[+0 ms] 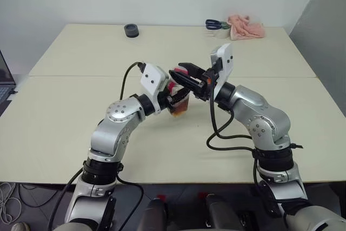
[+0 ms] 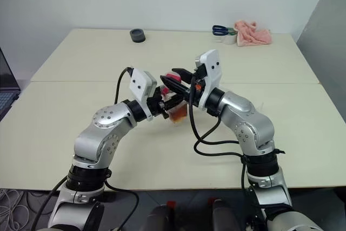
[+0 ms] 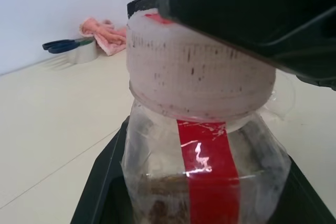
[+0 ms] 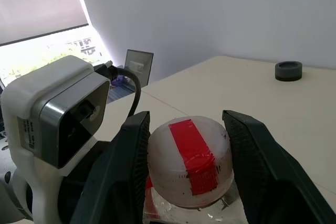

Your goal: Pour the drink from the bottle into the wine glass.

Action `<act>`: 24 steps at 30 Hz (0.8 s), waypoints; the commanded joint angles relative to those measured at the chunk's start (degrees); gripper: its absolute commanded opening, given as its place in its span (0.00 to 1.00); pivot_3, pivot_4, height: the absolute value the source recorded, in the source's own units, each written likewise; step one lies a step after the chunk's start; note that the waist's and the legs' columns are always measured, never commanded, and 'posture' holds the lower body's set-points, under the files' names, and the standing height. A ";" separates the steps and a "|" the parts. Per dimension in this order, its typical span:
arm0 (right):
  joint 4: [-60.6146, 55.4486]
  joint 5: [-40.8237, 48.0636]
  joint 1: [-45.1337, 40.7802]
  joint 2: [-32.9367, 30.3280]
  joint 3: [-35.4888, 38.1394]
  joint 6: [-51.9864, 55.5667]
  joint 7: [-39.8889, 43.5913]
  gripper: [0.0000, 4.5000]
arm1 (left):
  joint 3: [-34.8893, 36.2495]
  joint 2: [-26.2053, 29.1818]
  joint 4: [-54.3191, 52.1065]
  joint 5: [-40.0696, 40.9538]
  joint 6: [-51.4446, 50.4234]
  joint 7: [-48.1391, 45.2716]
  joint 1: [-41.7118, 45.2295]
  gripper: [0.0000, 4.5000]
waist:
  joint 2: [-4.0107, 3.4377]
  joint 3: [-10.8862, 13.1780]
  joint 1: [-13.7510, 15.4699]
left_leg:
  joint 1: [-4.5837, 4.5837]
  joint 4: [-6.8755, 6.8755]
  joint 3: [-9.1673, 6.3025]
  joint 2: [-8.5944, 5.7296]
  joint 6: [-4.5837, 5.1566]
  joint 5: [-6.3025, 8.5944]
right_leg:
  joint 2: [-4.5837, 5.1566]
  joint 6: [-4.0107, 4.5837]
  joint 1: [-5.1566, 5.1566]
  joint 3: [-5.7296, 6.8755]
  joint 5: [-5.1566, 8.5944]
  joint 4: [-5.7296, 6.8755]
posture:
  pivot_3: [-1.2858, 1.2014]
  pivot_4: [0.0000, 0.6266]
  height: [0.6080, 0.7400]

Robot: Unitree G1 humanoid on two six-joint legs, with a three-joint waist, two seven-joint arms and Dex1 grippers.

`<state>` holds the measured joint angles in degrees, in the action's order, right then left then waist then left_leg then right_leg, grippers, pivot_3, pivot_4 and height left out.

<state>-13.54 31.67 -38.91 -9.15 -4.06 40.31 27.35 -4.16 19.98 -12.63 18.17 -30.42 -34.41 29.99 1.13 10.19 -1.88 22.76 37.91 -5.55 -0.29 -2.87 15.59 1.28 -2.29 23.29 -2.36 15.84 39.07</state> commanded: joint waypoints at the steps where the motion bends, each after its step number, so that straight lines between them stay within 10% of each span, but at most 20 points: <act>1: -2.23 3.00 -1.07 -1.25 1.58 -0.02 3.27 0.41 | 3.25 0.71 -4.43 4.91 -2.42 -1.29 1.24 0.40 | 0.00 0.00 0.00 | 0.00 0.00 -0.01 0.00 0.00 0.00 | 0.00 0.00 0.00 0.01 0.00 0.00 | 0.52 0.24 1.00; 10: 5.35 21.48 -14.76 -14.18 0.25 15.29 34.50 0.41 | 8.62 16.66 -18.44 34.91 -21.43 -21.31 -0.54 0.40 | -0.19 0.39 -0.80 | -0.02 -0.04 -0.01 0.05 0.03 0.02 | -0.03 0.03 -0.02 0.04 0.02 -0.04 | 0.52 0.24 1.00; 16: 7.58 21.51 -15.86 -19.10 -1.03 17.46 41.18 0.41 | 9.42 23.45 -12.89 31.58 -18.00 -25.88 -0.32 0.40 | -0.22 0.46 -0.82 | -0.02 0.04 0.03 0.02 0.04 0.02 | -0.04 0.02 -0.10 0.12 0.02 -0.02 | 0.52 0.24 1.00; 24: 2.06 21.20 -7.77 -23.77 6.12 16.54 32.76 0.99 | 11.08 21.85 -12.42 28.61 -13.91 -20.66 -2.81 0.40 | -0.22 0.46 -0.05 | 0.03 0.03 0.08 0.03 0.03 0.01 | -0.03 0.02 -0.04 0.06 0.02 -0.06 | 0.52 0.24 1.00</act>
<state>-8.68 52.67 -46.49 -32.80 -0.04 57.81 61.85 5.42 42.23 -23.29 46.79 -45.93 -55.79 27.18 0.92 10.66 -1.93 22.80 37.91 -5.48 -0.24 -2.84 15.61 1.26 -2.27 23.28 -2.34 15.86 39.00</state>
